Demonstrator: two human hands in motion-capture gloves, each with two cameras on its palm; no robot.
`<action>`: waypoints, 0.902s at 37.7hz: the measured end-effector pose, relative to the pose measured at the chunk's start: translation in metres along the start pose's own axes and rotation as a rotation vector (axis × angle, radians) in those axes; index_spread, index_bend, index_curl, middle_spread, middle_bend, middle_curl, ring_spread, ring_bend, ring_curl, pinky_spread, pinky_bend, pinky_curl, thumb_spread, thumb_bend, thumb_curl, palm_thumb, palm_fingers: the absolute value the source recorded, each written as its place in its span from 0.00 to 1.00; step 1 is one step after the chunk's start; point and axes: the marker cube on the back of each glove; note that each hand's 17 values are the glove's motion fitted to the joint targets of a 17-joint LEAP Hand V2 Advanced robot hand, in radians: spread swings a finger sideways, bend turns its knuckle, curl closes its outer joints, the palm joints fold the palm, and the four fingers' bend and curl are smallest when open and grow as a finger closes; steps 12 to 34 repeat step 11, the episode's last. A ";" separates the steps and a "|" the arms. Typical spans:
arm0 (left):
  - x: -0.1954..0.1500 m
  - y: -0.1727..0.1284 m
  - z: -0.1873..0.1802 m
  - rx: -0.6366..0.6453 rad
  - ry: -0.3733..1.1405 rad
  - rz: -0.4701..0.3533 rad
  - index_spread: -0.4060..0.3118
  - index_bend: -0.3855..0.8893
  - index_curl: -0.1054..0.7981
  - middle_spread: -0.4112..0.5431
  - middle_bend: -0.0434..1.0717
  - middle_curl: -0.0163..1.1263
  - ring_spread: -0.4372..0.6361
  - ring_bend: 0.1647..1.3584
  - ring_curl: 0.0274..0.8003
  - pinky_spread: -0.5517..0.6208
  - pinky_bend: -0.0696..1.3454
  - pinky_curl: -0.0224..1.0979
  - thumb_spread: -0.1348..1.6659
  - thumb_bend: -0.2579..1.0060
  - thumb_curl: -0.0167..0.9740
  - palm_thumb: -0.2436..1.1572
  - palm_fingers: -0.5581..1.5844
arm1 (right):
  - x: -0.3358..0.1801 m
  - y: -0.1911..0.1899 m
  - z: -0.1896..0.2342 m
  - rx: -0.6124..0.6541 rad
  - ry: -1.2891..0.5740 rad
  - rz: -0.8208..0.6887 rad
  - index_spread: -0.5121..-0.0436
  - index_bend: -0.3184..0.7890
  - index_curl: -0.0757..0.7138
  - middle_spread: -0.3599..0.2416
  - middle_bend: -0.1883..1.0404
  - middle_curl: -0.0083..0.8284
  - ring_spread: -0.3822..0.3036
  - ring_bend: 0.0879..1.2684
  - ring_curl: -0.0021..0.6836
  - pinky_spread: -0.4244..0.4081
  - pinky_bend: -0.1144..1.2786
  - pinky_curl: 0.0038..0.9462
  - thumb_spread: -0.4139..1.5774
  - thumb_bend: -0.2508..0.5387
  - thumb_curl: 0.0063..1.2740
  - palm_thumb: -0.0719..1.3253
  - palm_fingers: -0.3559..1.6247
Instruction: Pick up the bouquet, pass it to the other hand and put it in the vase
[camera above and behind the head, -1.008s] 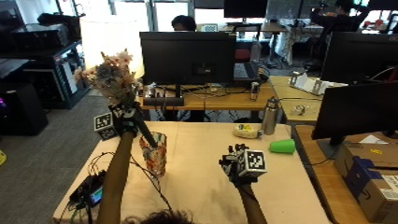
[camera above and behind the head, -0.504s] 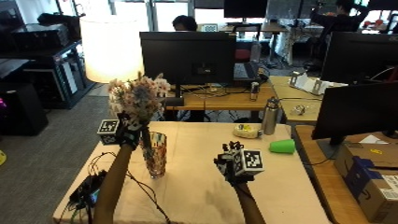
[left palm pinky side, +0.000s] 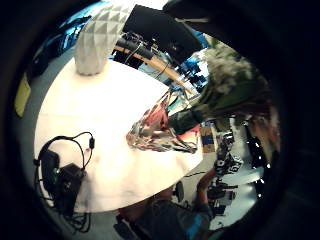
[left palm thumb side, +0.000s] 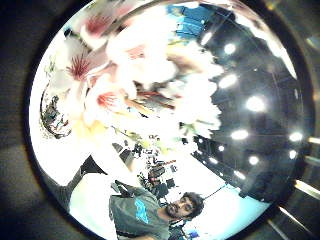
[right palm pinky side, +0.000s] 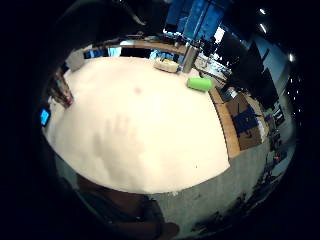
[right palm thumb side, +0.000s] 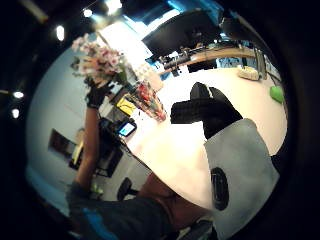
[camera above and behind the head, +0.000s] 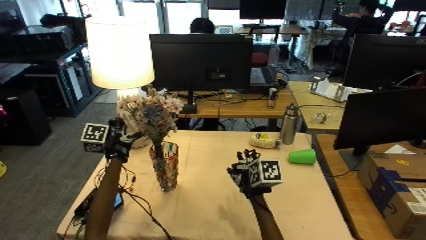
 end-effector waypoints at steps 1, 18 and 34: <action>0.002 0.001 -0.005 0.011 0.018 0.013 0.87 0.31 0.26 0.88 0.19 0.29 0.80 0.47 0.41 0.87 0.59 0.39 0.53 0.16 0.43 0.56 0.17 | -0.001 0.000 0.000 -0.001 -0.003 0.000 0.41 0.44 0.56 0.63 0.30 0.43 0.78 0.09 0.48 0.92 0.29 0.37 0.81 0.30 0.37 0.57 0.47; 0.009 0.020 -0.034 0.098 0.135 0.096 0.82 0.34 0.21 0.91 0.20 0.27 0.87 0.46 0.37 0.89 0.58 0.37 0.52 0.14 0.38 0.45 0.18 | -0.008 0.002 -0.002 -0.004 -0.017 -0.003 0.41 0.44 0.56 0.63 0.29 0.42 0.78 0.09 0.48 0.92 0.29 0.37 0.81 0.30 0.37 0.57 0.47; 0.009 0.020 -0.034 0.098 0.135 0.096 0.82 0.34 0.21 0.91 0.20 0.27 0.87 0.46 0.37 0.89 0.58 0.37 0.52 0.14 0.38 0.45 0.18 | -0.008 0.002 -0.002 -0.004 -0.017 -0.003 0.41 0.44 0.56 0.63 0.29 0.42 0.78 0.09 0.48 0.92 0.29 0.37 0.81 0.30 0.37 0.57 0.47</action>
